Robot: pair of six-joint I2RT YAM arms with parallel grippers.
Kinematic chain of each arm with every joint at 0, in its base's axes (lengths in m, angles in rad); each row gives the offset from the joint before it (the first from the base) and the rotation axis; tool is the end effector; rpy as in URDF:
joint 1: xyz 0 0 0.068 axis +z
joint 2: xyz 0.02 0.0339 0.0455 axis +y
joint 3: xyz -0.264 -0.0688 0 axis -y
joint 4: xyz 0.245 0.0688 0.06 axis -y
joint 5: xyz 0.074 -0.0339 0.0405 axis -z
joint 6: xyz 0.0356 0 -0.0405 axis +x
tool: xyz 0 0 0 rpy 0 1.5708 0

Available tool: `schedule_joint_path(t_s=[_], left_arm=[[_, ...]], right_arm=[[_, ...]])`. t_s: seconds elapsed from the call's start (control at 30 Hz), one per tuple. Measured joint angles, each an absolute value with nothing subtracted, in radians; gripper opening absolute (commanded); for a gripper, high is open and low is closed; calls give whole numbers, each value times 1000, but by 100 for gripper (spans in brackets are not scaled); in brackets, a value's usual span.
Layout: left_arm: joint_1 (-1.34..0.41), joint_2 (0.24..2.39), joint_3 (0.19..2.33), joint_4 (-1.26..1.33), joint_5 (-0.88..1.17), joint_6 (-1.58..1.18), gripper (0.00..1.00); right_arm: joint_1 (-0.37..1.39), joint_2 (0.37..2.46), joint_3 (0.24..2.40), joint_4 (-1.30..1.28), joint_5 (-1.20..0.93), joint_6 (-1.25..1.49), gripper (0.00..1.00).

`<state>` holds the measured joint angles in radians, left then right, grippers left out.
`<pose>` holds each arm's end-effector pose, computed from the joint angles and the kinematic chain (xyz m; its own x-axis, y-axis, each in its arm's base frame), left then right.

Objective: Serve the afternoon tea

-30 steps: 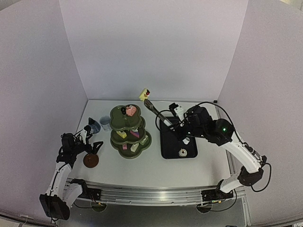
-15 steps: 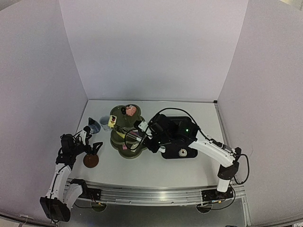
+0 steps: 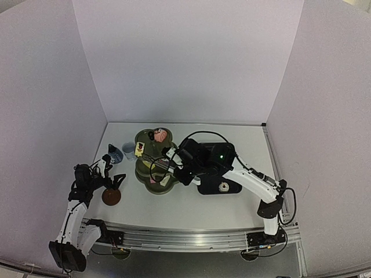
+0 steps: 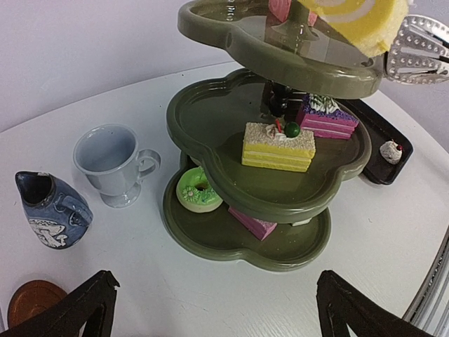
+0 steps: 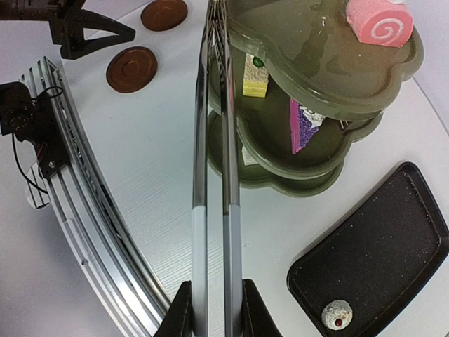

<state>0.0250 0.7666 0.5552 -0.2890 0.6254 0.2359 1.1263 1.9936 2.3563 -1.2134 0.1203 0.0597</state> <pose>0.1727 -0.0165 0.2545 -0.3511 0.1808 -0.9187 0.5917 0.8033 -0.0680 0.1794 0.3667 0.4151 -0.3741 -0.6478 -0.6637 -0.8414 0.5380 -0.0507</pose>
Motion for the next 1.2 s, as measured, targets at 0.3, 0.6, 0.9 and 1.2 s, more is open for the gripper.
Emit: schedule_joint_path(t_s=[0.3, 0.6, 0.9, 1.2], left_arm=[[25, 767, 555, -289, 626, 236, 100], [25, 767, 555, -289, 625, 237, 100], [25, 767, 555, -289, 625, 238, 100], [25, 767, 555, -289, 625, 238, 100]], right_arm=[[1123, 2030, 2402, -1245, 152, 60, 0], [1097, 2054, 2457, -1258, 187, 72, 0], [1082, 2088, 2463, -1258, 196, 79, 1], [1081, 2088, 2463, -1259, 196, 78, 19]])
